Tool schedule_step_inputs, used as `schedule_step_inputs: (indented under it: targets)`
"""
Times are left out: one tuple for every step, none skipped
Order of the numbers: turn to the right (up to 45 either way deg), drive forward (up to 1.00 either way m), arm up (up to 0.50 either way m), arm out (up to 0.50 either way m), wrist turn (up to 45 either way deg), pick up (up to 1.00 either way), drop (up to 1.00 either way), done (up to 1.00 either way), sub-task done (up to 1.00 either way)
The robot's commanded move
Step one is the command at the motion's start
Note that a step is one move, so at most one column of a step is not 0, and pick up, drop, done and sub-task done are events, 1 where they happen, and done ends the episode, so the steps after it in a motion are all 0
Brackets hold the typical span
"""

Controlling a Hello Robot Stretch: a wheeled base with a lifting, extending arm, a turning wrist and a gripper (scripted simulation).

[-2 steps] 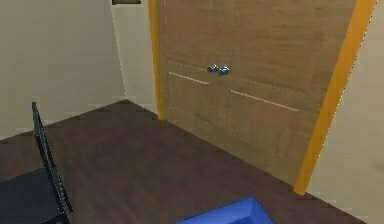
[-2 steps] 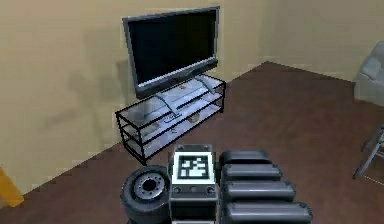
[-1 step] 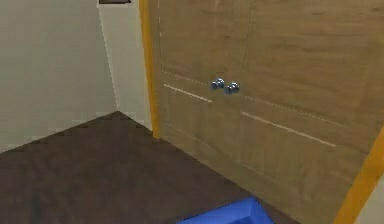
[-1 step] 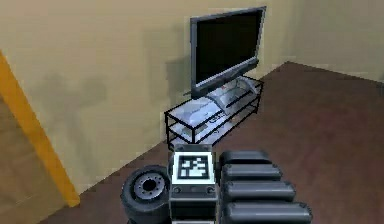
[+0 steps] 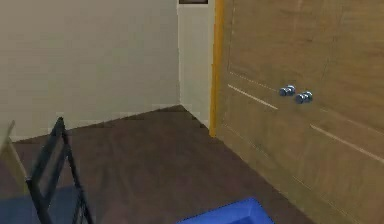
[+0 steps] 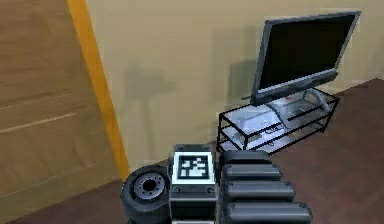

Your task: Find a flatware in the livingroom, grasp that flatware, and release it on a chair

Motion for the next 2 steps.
schedule_step_inputs:
  targets:
    - [0.0, 0.95, 0.0, 0.0, 0.0, 0.0, 0.0, 0.0, 0.0]
    - [-6.0, 0.0, 0.0, 0.0, 0.0, 0.0, 0.0, 0.0, 0.0]
